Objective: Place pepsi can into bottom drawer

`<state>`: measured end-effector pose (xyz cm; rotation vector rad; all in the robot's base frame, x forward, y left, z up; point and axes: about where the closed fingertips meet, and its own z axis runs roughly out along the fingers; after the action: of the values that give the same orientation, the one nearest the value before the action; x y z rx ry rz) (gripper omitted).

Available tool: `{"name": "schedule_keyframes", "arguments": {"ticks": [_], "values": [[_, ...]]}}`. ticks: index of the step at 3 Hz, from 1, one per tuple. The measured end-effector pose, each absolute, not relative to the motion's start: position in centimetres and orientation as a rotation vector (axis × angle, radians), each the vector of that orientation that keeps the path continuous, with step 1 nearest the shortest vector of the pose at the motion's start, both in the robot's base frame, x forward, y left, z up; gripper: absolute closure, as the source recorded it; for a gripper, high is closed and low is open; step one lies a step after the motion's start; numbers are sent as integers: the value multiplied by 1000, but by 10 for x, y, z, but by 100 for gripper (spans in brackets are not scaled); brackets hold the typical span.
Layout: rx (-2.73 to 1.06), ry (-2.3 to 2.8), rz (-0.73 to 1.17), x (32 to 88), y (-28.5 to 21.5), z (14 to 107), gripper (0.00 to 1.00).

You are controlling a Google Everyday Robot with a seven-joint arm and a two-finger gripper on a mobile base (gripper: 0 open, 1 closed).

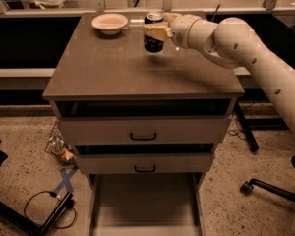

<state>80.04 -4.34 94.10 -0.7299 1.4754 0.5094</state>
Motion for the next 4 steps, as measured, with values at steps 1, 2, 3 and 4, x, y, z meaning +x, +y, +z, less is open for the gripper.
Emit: {"name": "schedule_keyframes", "arguments": {"ticks": [1, 2, 3, 4], "values": [[-754, 1405, 436, 744, -55, 983, 100], [-835, 1389, 360, 667, -53, 994, 100], [-857, 1484, 382, 587, -62, 930, 100], [-825, 1520, 411, 547, -88, 876, 100]]}}
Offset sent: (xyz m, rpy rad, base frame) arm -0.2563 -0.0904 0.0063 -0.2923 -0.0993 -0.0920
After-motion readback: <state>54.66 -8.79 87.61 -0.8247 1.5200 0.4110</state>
